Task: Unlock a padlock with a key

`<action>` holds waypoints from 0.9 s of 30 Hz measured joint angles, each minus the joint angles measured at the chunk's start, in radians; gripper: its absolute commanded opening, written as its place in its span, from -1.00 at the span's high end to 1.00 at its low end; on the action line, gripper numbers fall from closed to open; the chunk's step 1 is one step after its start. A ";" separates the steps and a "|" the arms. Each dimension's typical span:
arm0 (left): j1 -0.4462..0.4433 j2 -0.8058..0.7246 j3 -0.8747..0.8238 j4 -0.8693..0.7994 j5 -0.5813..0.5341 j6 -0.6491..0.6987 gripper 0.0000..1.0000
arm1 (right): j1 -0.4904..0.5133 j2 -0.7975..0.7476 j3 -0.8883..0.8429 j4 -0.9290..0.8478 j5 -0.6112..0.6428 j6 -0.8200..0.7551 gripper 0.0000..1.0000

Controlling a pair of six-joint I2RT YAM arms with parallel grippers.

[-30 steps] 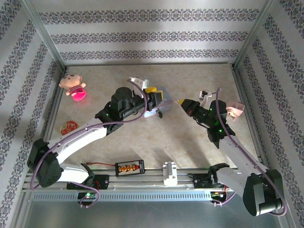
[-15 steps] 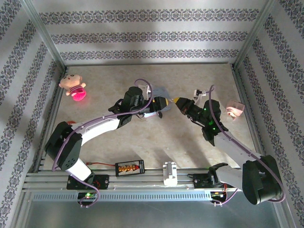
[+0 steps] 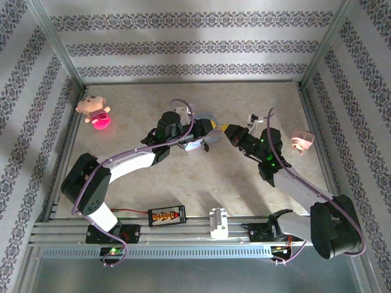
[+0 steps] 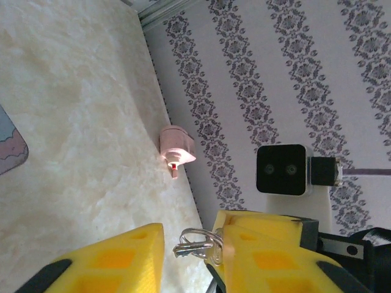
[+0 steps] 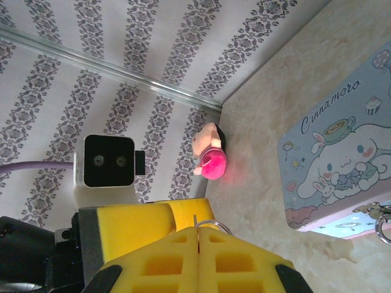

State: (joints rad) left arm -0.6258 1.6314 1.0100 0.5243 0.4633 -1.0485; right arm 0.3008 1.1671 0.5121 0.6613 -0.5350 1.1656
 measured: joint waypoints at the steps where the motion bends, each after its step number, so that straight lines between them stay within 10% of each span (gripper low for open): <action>1: 0.000 0.002 0.000 0.007 0.000 -0.004 0.44 | 0.003 0.001 0.000 0.003 0.001 0.003 1.00; 13: 0.007 0.039 0.000 0.074 -0.001 -0.054 0.98 | 0.005 0.026 0.000 0.035 0.008 0.030 1.00; 21: 0.013 0.032 0.002 0.075 0.000 -0.019 1.00 | 0.010 0.040 -0.006 0.040 0.014 0.037 1.00; 27: 0.013 -0.025 0.073 -0.175 -0.005 0.164 1.00 | 0.005 0.025 -0.029 0.038 0.013 0.030 0.29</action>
State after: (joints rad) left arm -0.6132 1.6062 1.0832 0.3492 0.4583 -0.8848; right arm 0.3058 1.1919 0.4831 0.6994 -0.5217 1.1954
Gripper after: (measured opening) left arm 0.046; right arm 0.309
